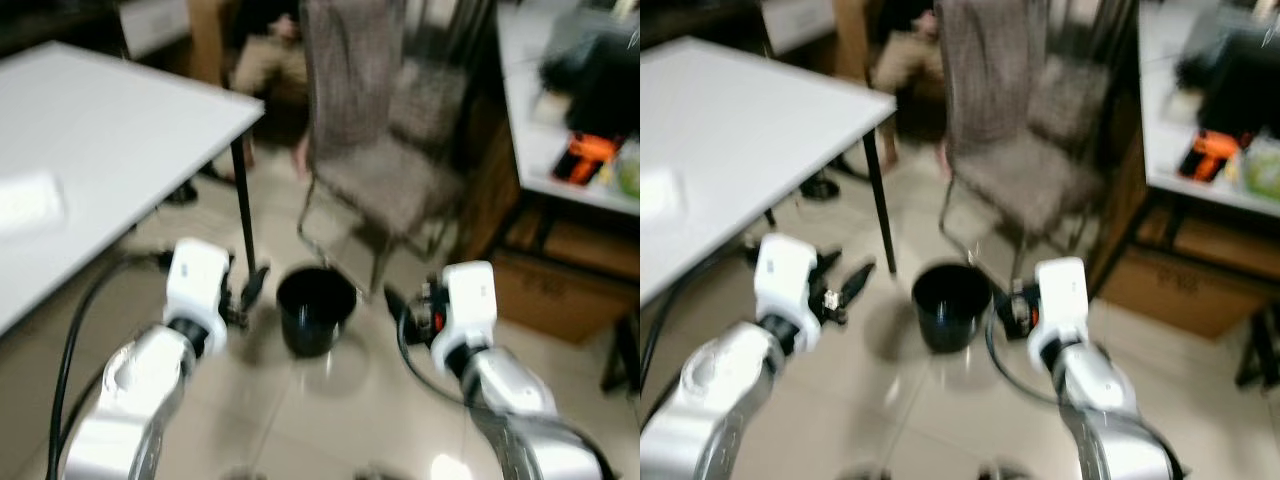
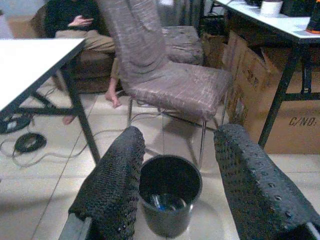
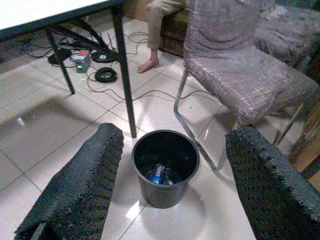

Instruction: Picking trash to rubbish bin

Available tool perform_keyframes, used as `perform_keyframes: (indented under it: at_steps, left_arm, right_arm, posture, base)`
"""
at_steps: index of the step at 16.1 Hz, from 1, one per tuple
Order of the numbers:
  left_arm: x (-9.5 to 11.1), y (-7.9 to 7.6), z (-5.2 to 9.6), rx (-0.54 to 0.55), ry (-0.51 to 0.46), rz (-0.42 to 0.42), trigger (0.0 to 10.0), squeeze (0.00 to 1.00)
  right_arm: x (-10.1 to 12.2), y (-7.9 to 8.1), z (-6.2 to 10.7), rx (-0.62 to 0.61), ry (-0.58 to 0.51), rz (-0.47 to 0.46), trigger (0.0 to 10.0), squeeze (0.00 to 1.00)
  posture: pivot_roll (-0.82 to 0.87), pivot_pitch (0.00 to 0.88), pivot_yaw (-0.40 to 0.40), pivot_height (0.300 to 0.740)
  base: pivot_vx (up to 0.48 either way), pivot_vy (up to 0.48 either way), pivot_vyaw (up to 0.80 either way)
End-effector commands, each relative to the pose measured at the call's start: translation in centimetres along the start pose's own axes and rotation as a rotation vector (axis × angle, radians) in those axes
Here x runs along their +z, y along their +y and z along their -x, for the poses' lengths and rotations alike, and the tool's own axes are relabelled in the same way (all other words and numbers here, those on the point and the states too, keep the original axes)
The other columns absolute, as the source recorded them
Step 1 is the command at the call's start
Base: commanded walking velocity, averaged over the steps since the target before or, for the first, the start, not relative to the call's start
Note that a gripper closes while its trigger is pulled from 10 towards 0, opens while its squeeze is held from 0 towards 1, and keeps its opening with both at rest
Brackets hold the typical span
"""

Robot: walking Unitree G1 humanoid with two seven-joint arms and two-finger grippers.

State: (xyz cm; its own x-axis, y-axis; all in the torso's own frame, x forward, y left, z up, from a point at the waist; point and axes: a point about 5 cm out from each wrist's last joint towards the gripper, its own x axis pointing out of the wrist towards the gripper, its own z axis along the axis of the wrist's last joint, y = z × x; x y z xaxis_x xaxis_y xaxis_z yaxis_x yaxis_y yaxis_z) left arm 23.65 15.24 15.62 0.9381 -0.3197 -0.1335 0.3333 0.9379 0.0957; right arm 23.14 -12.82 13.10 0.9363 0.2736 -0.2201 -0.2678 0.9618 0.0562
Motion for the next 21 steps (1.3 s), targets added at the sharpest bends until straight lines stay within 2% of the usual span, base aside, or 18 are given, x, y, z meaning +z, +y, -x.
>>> perform_keyframes:
  at_steps: [1,17,21]
  left_arm:
    - [0.1,0.0,0.0,0.006,-0.002,0.004,10.0,0.0]
    - [-0.2,0.6,1.5,0.053,0.016,-0.001,10.0,0.0]
    - [0.2,1.0,1.7,0.102,-0.018,-0.001,10.0,0.0]
  right_arm:
    - [0.0,-0.3,-0.1,-0.005,0.0,-0.002,10.0,0.0]
    - [-0.4,0.4,-0.6,0.055,0.009,0.004,10.0,0.0]
    - [-0.1,1.0,-0.7,0.132,-0.005,0.051,10.0,0.0]
  posture:
    - [-0.01,0.075,-0.039,0.74]
    - [0.03,0.055,-0.059,0.74]
    - [0.03,0.055,-0.068,0.74]
  base:
    - [-0.307,0.0,0.0]
    - [-0.307,0.0,0.0]
    - [-0.205,0.0,0.0]
